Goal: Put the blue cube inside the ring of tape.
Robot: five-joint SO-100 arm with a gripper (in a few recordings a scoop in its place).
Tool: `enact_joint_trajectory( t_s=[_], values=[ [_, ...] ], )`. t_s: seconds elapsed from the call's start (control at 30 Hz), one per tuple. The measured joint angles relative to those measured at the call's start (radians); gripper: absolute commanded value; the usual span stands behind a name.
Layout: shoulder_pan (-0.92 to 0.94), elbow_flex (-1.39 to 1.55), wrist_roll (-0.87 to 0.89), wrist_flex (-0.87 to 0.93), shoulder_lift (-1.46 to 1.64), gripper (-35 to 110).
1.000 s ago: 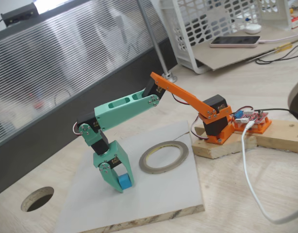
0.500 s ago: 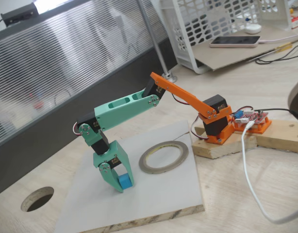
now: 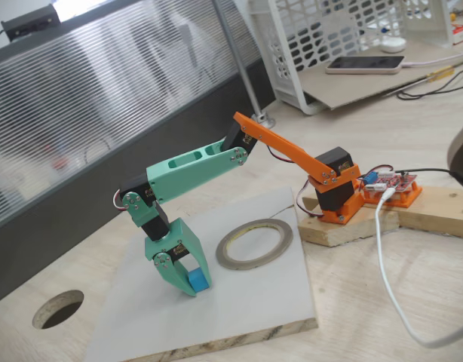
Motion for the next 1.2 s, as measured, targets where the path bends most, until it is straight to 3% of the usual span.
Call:
enact_joint_trajectory(
  t_s=[0.8, 1.0, 1.2],
  values=[
    [0.002, 0.006, 0.000, 0.014, 0.324, 11],
    [0.011, 0.006, 0.000, 0.164, 0.339, 11],
    [0.156, 0.006, -0.003, 0.196, 0.341, 11]
  ],
)
